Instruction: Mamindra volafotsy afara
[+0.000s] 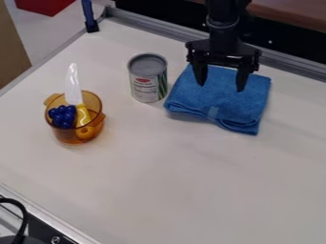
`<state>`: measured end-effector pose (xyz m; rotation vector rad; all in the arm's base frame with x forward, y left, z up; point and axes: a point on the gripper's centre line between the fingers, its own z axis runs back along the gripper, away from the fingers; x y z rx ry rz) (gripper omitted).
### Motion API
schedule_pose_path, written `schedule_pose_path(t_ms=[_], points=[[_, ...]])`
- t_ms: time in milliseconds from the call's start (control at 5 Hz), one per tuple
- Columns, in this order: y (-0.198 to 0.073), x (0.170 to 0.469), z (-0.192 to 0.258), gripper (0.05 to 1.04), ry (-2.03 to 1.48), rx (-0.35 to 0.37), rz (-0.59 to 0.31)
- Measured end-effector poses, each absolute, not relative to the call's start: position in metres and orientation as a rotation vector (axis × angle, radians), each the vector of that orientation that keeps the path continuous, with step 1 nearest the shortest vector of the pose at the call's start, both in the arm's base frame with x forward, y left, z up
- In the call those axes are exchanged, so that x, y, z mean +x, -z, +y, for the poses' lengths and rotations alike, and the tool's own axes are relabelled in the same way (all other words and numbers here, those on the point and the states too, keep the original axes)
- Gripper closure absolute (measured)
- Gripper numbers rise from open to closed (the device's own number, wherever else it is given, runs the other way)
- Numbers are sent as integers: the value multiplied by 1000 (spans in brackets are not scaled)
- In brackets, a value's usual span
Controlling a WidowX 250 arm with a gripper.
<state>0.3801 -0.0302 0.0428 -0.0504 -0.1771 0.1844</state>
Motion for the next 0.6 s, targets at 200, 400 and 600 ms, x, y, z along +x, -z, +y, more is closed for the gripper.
schedule_pose_path(t_ms=[200, 400, 600], points=[[-26, 374, -30, 83, -182, -43, -132], [-26, 376, -17, 83, -156, -21, -158], [-26, 374, -4, 83, -124, 1, -145]])
